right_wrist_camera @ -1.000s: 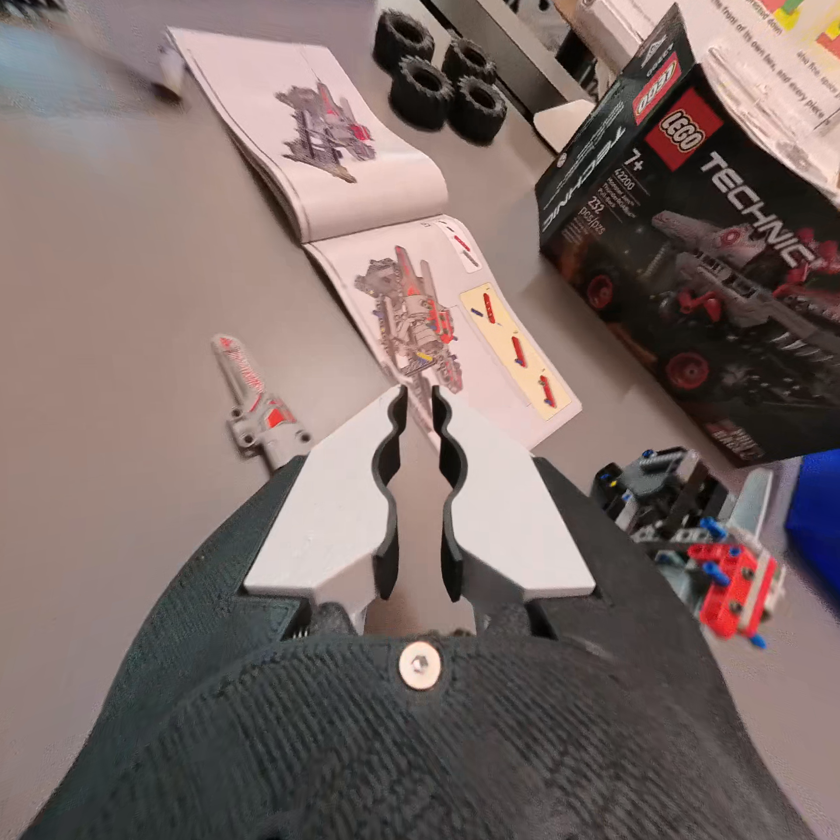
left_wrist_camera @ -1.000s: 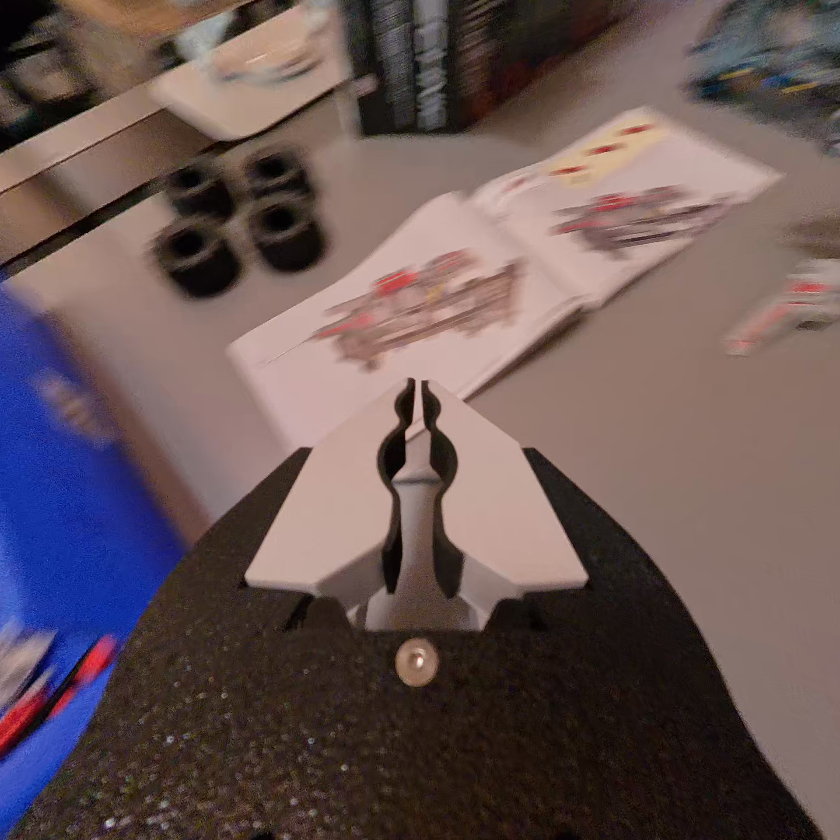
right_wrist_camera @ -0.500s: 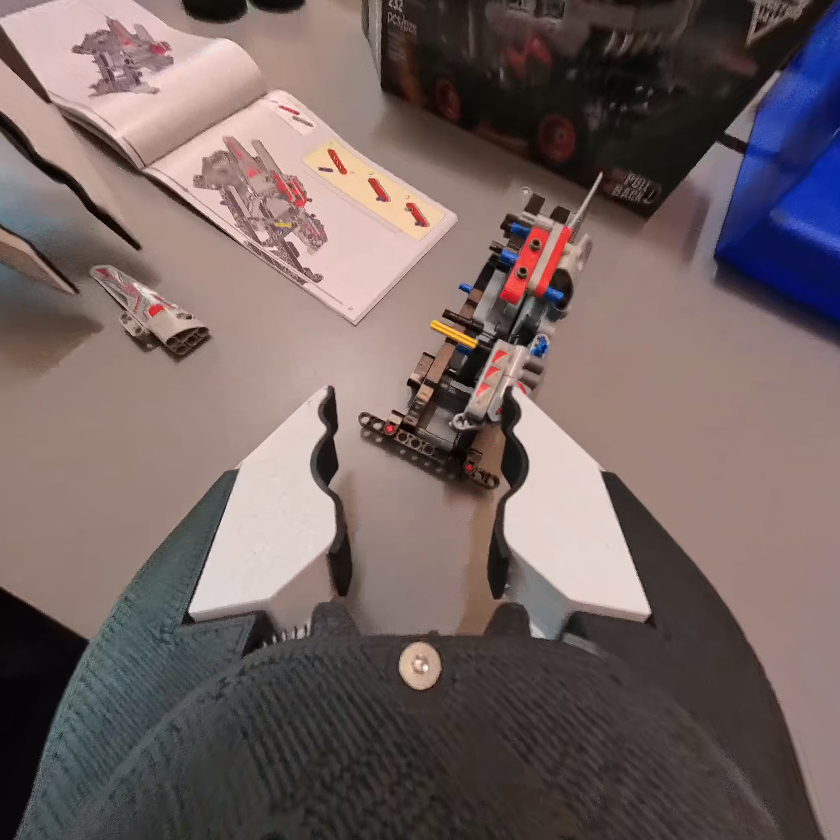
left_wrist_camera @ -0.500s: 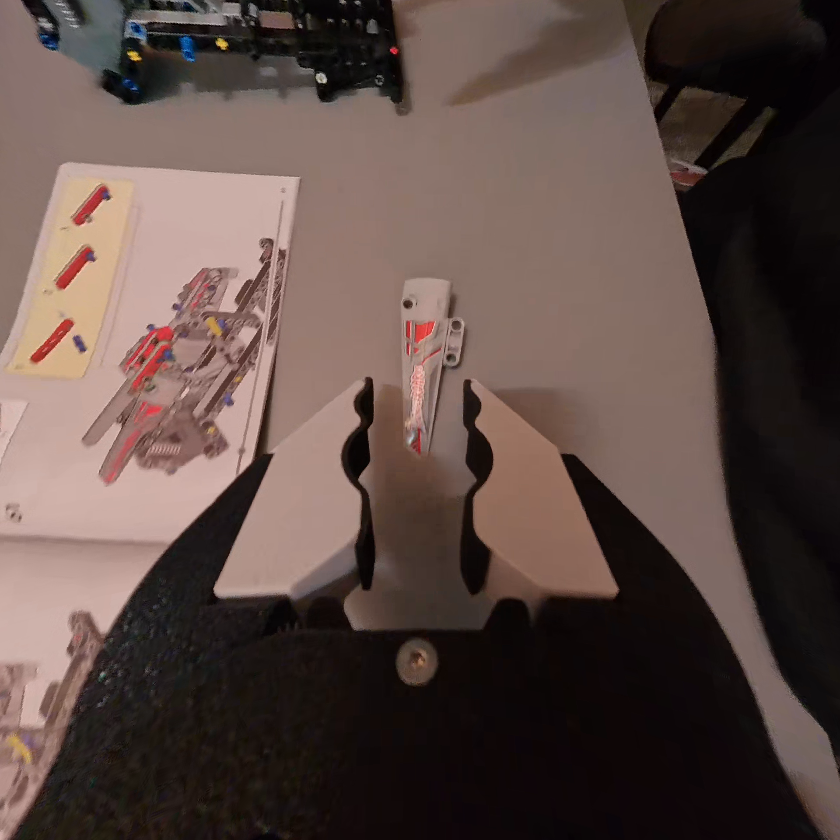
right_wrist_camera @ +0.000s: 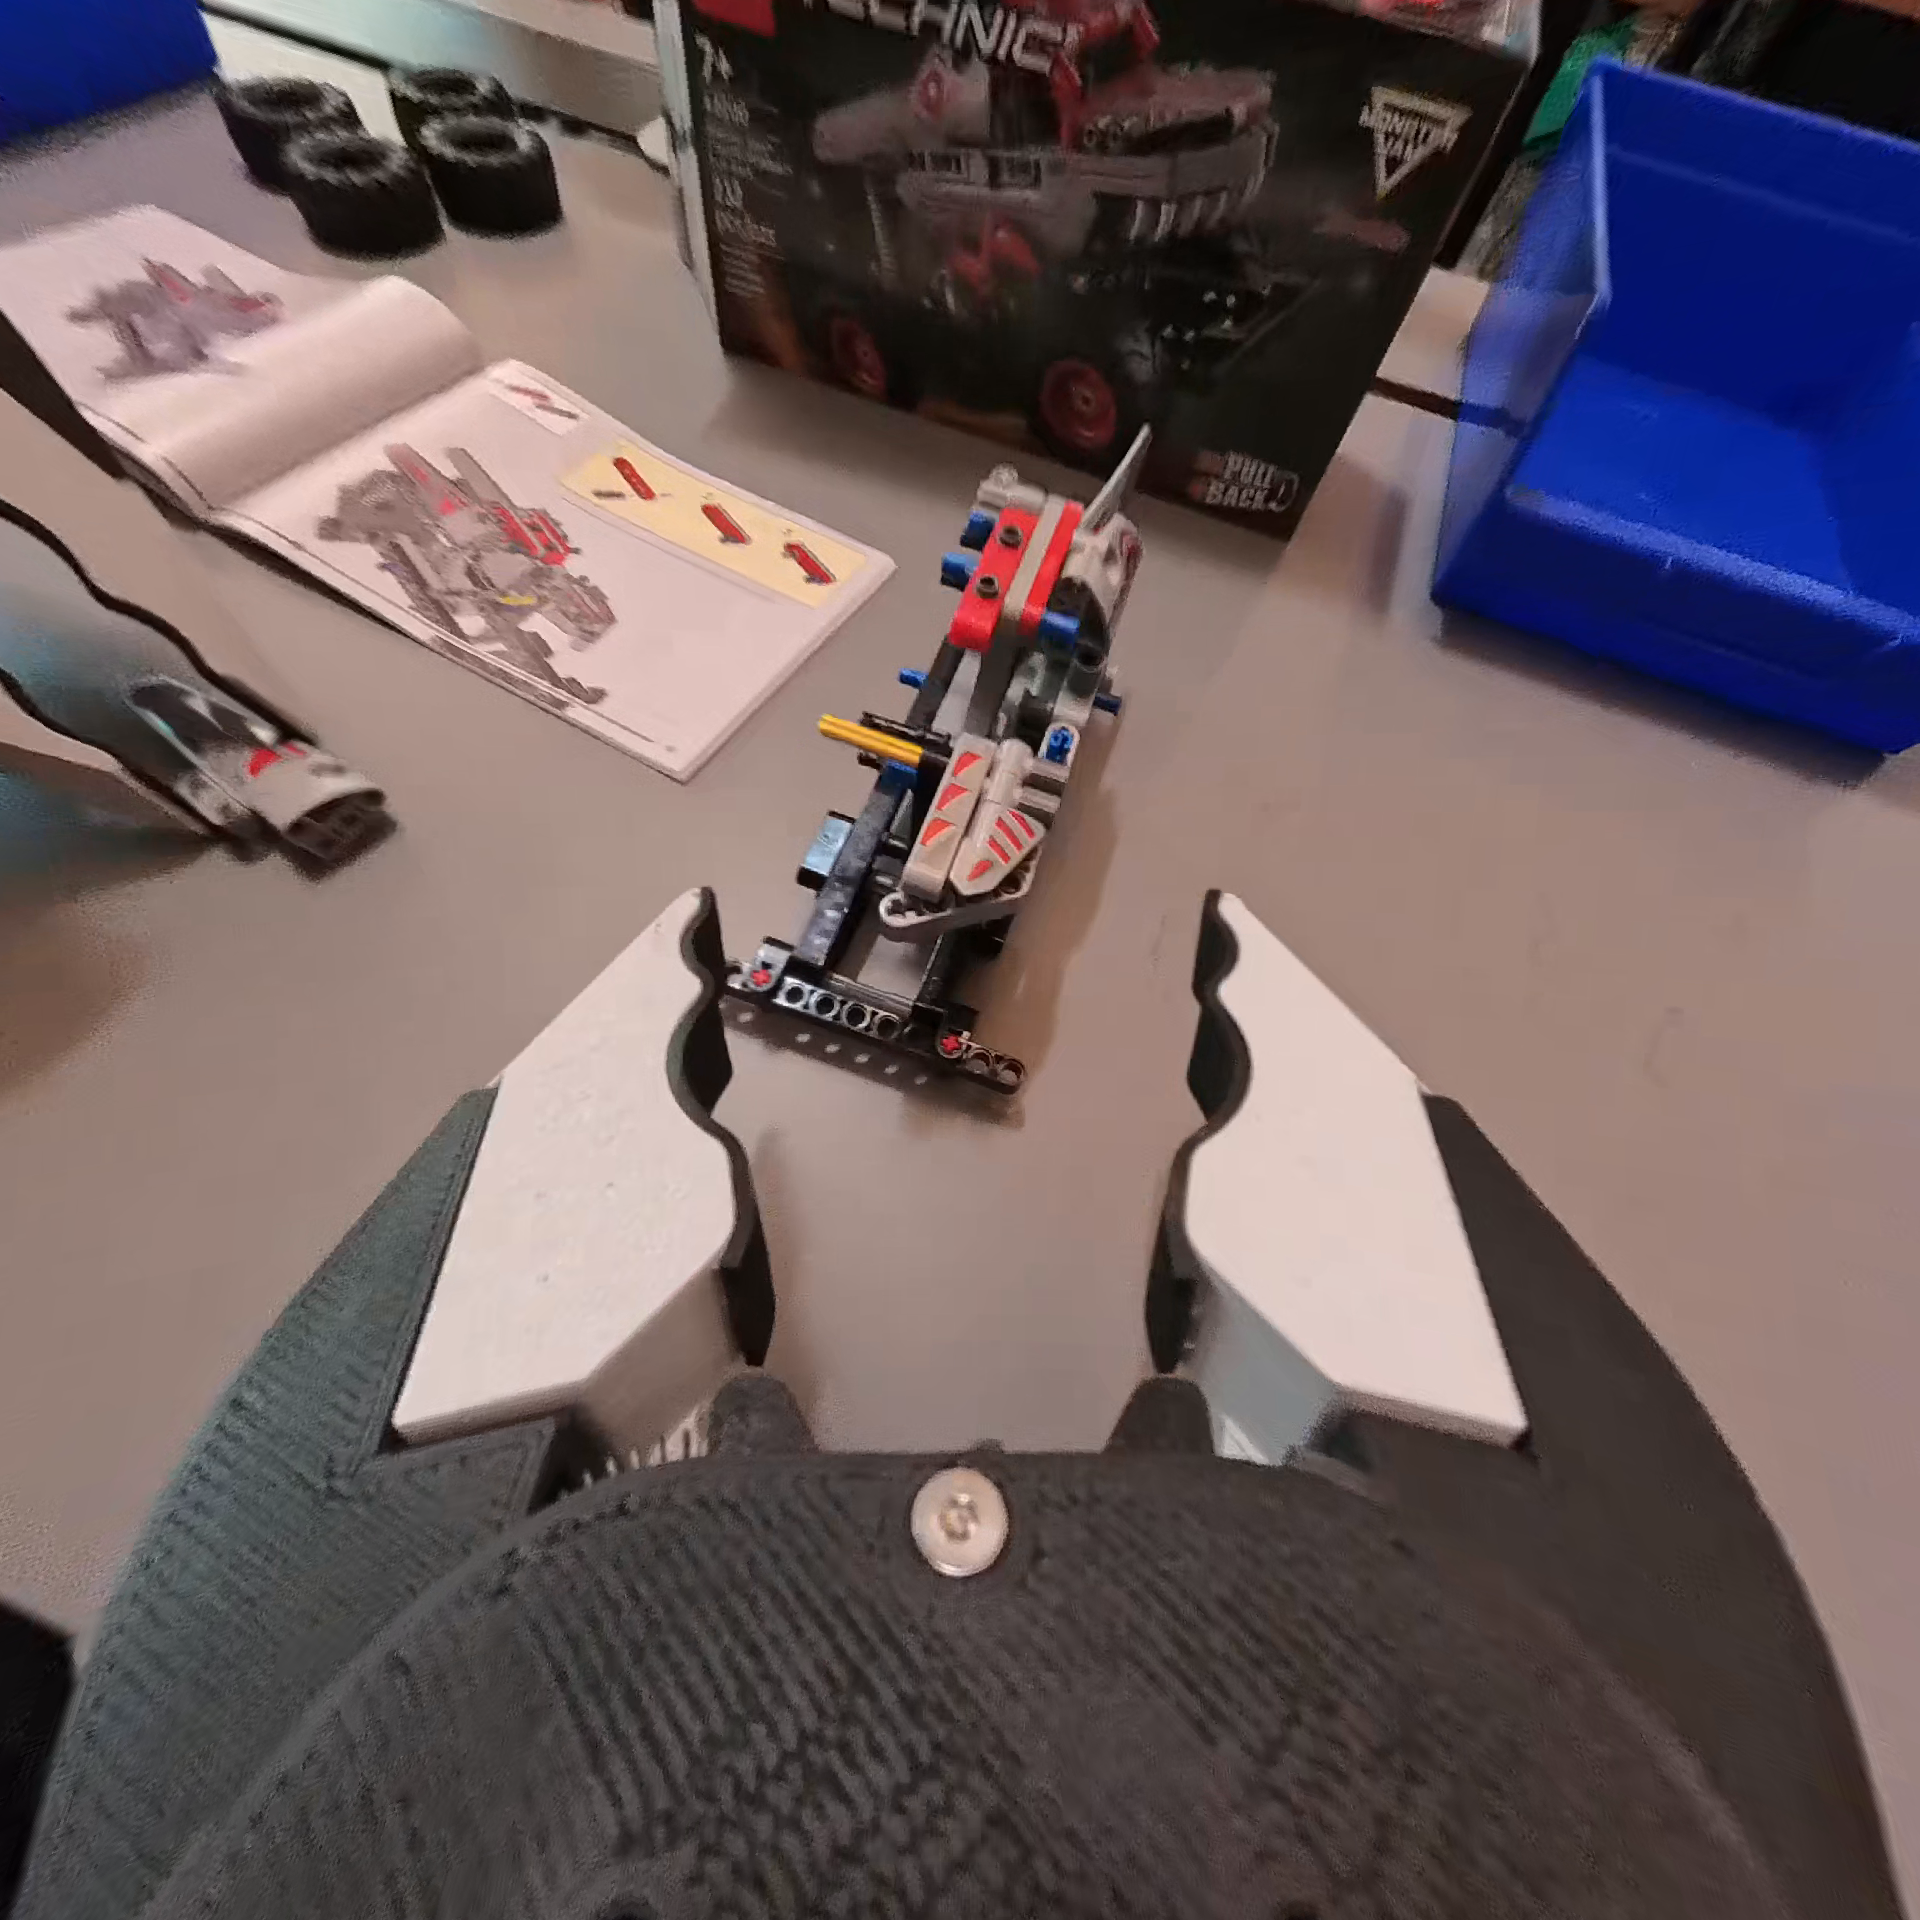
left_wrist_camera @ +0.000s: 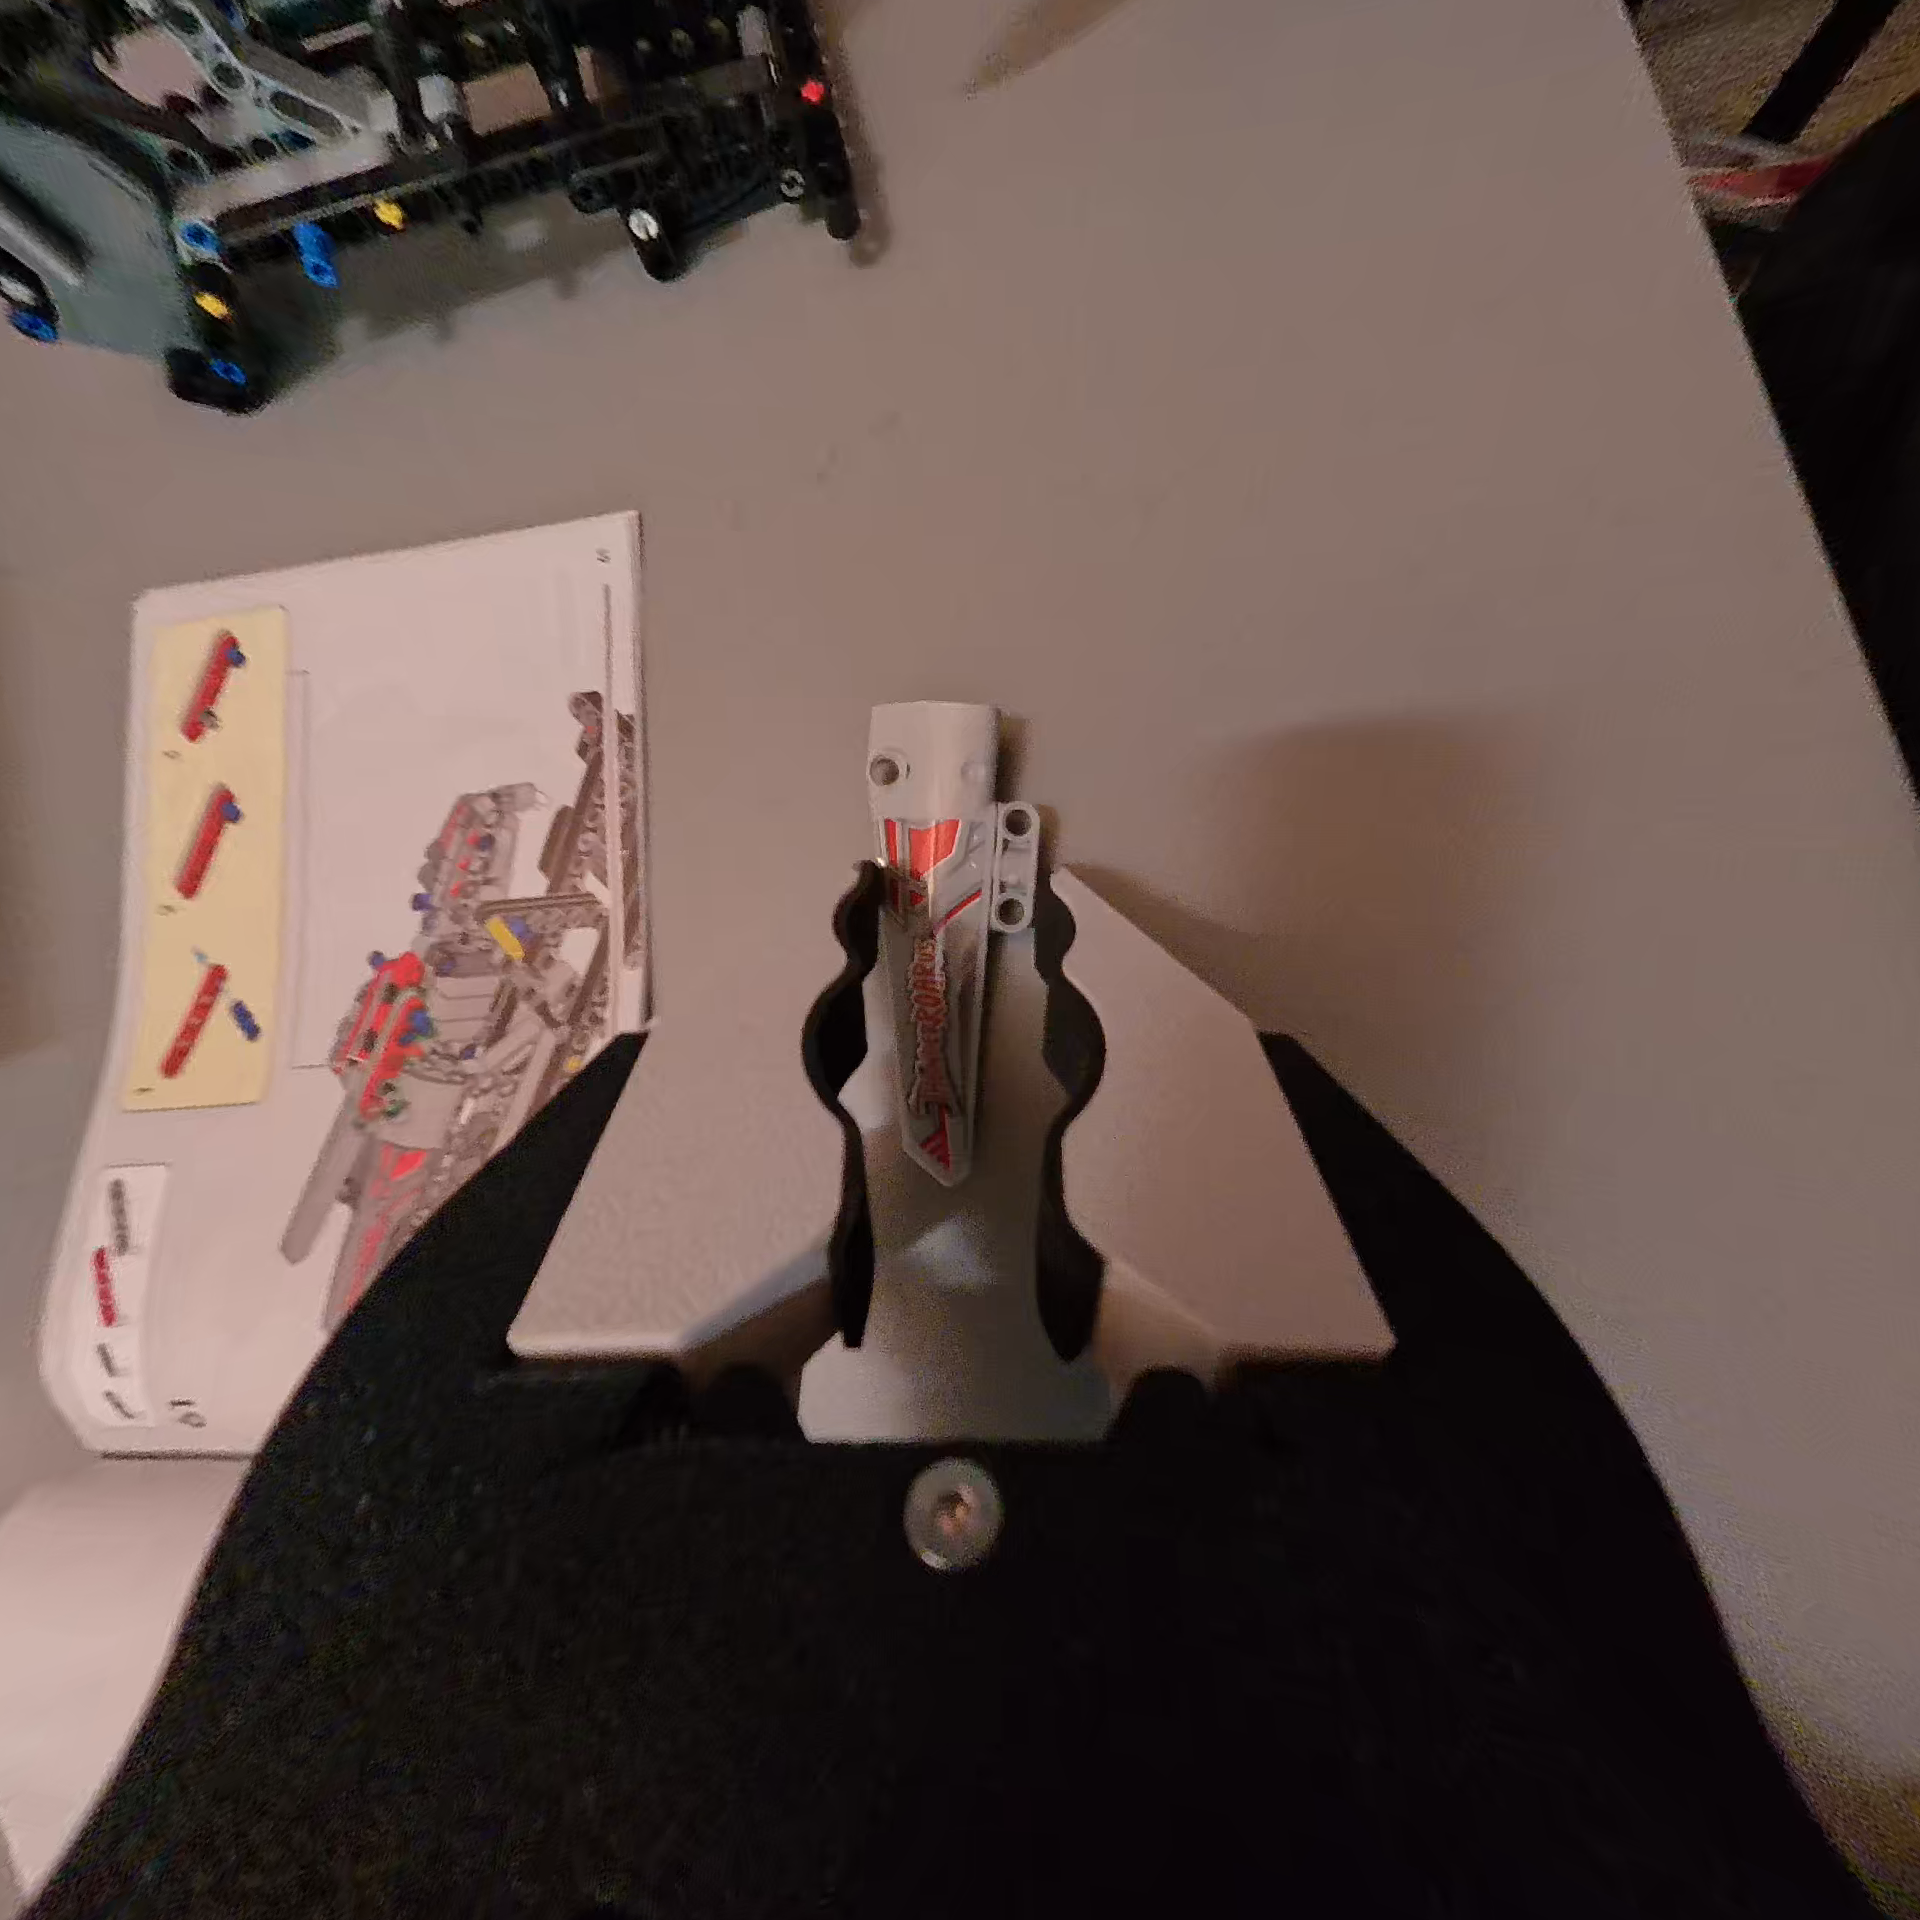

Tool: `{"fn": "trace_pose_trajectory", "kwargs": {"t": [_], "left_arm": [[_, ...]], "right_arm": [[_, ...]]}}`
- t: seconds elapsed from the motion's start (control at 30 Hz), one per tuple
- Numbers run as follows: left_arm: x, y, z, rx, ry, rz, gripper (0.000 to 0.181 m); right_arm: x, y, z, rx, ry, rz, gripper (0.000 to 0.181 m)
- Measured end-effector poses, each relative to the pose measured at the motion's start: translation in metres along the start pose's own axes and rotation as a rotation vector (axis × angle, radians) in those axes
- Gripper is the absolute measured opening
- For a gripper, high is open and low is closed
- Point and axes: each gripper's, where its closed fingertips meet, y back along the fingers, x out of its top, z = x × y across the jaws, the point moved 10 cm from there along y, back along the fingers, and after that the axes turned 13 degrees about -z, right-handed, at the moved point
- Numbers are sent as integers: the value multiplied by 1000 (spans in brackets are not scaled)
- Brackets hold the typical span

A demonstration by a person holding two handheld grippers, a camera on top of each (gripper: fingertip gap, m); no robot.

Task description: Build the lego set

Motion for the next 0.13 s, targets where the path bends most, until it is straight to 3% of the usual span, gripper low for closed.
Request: {"fn": "trace_pose_trajectory", "kwargs": {"t": [0.03,0.13], "left_arm": [[0,0,-1,19,-9,4,27],[3,-3,-2,-29,1,18,27]], "right_arm": [[-2,-7,0,0,9,-19,94],[1,-20,3,71,16,-27,81]]}}
